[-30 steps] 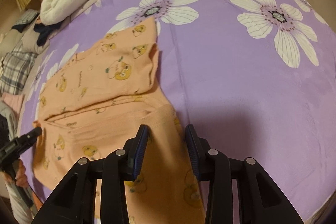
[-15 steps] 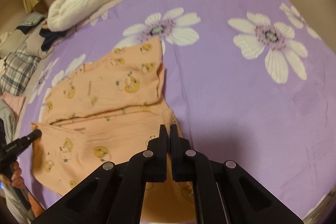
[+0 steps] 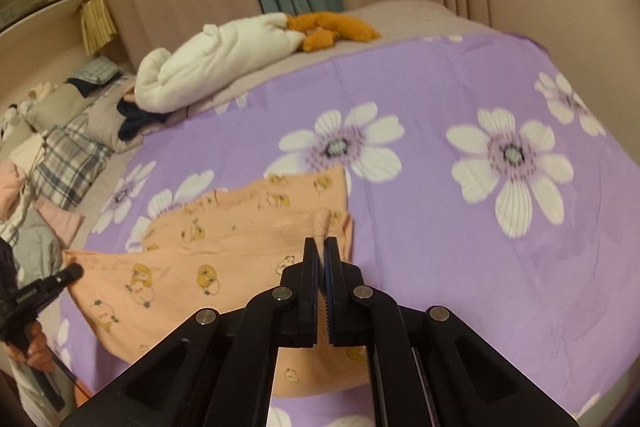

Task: Fold small clothes
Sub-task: 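Grasp the folded edge with both tools and lift it toward the collar, then lay the folded edge over the body and open both tools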

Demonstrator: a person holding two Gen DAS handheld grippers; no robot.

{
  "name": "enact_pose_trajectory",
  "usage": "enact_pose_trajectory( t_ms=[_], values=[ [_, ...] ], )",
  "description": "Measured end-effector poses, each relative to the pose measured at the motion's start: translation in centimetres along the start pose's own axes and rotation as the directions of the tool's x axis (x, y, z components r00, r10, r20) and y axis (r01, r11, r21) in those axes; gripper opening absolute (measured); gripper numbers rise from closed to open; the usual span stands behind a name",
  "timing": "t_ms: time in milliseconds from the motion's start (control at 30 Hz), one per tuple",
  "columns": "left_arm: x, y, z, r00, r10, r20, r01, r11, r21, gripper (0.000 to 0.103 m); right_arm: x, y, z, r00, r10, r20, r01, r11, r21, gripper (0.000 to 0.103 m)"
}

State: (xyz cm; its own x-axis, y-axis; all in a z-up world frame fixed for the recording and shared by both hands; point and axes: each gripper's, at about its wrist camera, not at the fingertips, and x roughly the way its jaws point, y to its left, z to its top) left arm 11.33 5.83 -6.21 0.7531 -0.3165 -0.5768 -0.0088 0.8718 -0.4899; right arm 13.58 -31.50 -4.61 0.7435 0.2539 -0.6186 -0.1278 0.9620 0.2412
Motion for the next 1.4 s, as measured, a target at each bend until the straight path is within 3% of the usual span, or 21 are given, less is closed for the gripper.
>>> enact_pose_trajectory(
  t_ms=[300,600,967,1400],
  values=[
    [1.7,1.0,4.0,0.999,0.025,0.042,-0.024,0.999,-0.027,0.004,2.9,1.7,4.7,0.999,0.003,0.041,-0.001,0.999,-0.053,0.004],
    [7.9,2.5,8.1,0.996,0.093,0.003,-0.093,0.995,-0.040,0.004,9.0,2.5,8.1,1.000,-0.015,-0.012,0.014,0.997,-0.071,0.004],
    [16.6,5.9,9.2,0.972,0.189,-0.138,-0.197,0.979,-0.051,0.004,18.5,1.8,8.1,0.979,-0.107,-0.171,0.095,0.992,-0.080,0.004],
    [19.5,8.1,7.8,0.948,0.242,-0.208,-0.256,0.966,-0.042,0.005,22.5,0.0,6.4,0.953,-0.156,-0.260,0.141,0.987,-0.073,0.004]
  ],
)
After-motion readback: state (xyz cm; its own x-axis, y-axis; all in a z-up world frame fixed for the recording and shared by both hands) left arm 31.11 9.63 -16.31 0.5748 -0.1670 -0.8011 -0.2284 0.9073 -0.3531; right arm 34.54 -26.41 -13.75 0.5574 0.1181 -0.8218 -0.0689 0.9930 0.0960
